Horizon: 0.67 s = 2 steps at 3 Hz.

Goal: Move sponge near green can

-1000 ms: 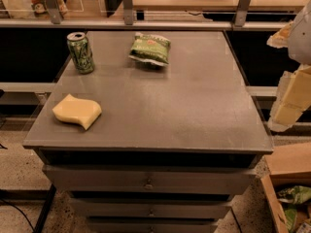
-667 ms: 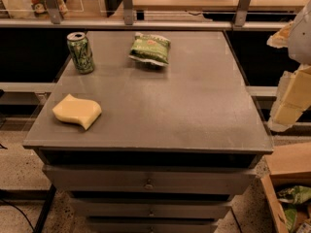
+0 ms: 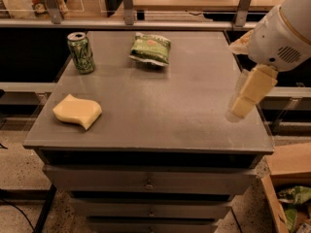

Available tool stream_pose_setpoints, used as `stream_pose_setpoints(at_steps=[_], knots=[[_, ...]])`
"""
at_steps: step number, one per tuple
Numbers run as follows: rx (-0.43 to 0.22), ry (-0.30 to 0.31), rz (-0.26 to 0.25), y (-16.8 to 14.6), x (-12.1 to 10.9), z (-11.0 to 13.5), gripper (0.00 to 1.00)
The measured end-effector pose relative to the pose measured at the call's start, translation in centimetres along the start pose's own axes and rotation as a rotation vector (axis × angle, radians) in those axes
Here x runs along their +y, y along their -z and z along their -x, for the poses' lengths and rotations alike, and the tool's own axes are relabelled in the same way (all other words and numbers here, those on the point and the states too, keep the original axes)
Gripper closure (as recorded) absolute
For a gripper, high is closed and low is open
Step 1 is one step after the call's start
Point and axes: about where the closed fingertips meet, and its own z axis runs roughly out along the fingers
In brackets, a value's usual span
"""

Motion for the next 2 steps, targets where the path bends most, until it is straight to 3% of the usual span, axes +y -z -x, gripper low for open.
stream_pose_setpoints(at_steps=[1, 2], knots=[[-0.203, 0.045, 0.087, -3.4, -0.67, 6.41, 0.0], [-0.203, 0.045, 0.087, -3.4, -0.67, 6.41, 0.0]])
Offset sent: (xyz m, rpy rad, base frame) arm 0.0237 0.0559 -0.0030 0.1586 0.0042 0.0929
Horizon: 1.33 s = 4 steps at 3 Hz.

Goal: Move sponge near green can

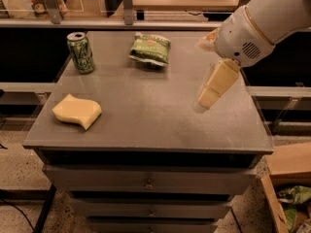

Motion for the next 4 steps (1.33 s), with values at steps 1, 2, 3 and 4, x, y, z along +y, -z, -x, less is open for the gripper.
stream_pose_setpoints(at_steps=[1, 2, 3, 4], knots=[[-0.072, 0.038, 0.028, -3.6, -0.4, 1.9, 0.0], [-0.189, 0.114, 0.077, -9.8, -1.8, 6.8, 0.0], [-0.249, 0.139, 0.119, -14.9, -2.6, 10.1, 0.0], [-0.255, 0.14, 0.125, -15.6, -2.7, 10.4, 0.0]])
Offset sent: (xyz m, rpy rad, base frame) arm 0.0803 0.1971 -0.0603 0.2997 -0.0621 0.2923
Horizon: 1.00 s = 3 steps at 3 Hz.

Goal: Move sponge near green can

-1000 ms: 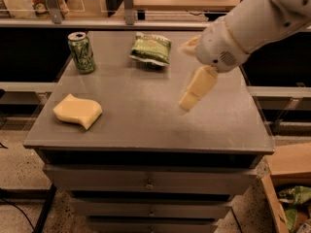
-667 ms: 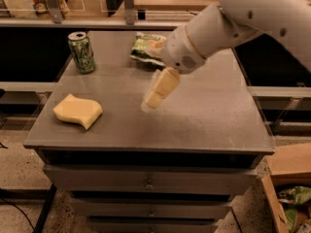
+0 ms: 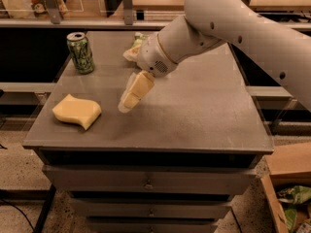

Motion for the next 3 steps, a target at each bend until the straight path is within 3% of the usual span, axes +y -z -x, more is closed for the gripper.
stream_pose_setpoints(at_steps=[1, 3], knots=[[-0.022, 0.005, 0.016, -1.2, 0.8, 0.3, 0.0], [-0.133, 0.012, 0.048, -6.2, 3.3, 1.3, 0.0]])
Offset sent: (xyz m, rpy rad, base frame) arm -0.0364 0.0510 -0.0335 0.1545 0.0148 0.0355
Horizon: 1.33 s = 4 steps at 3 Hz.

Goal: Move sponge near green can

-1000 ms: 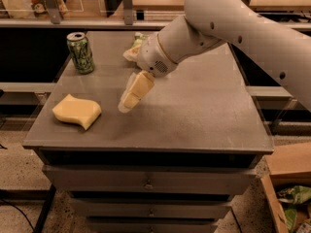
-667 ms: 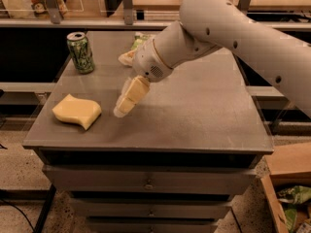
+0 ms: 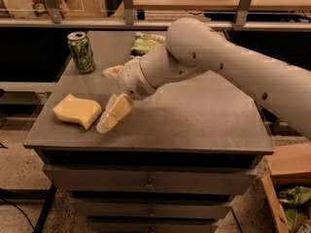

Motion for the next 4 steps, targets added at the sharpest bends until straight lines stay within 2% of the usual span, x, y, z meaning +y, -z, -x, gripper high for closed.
stream_pose_setpoints(at_steps=[2, 4], knots=[[-0.076, -0.013, 0.036, -3.8, 0.9, 0.1, 0.0], [-0.095, -0.045, 0.05, -5.3, 0.8, -0.1, 0.34]])
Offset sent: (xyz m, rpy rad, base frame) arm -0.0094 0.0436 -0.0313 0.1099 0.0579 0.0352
